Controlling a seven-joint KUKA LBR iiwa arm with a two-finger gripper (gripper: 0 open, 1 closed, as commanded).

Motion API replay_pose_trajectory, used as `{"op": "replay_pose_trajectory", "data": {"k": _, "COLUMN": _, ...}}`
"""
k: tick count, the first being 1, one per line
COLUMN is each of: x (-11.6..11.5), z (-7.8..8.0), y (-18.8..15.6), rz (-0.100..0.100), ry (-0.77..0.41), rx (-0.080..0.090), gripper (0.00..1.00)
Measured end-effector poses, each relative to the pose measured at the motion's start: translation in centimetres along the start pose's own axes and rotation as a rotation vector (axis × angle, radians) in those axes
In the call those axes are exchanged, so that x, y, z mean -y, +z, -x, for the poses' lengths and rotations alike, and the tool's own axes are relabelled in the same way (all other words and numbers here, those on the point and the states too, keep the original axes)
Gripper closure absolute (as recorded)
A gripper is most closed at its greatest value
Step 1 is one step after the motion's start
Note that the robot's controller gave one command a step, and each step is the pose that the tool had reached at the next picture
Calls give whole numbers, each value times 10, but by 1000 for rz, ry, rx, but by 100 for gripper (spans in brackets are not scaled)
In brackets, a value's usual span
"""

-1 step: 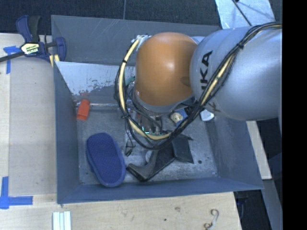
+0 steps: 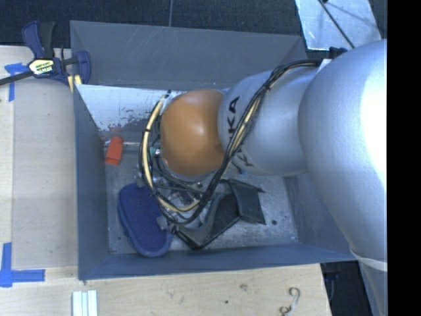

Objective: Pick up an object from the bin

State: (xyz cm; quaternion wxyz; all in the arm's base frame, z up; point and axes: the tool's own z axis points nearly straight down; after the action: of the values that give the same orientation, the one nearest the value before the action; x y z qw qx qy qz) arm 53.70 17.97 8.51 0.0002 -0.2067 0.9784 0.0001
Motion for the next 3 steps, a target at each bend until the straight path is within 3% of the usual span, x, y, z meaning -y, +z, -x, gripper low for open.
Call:
{"op": "replay_pose_trajectory", "data": {"k": 1, "x": 1, "z": 4, "y": -5, "rz": -1, "ry": 4, "rx": 16, "gripper": 100}}
{"op": "replay_pose_trajectory", "data": {"k": 2, "x": 1, "z": 2, "y": -3, "rz": -1, "ry": 4, "rx": 10, "gripper": 0}}
{"op": "replay_pose_trajectory", "data": {"k": 3, "x": 6, "z": 8, "y": 11, "rz": 1, "ry": -189, "rx": 14, "gripper": 0}}
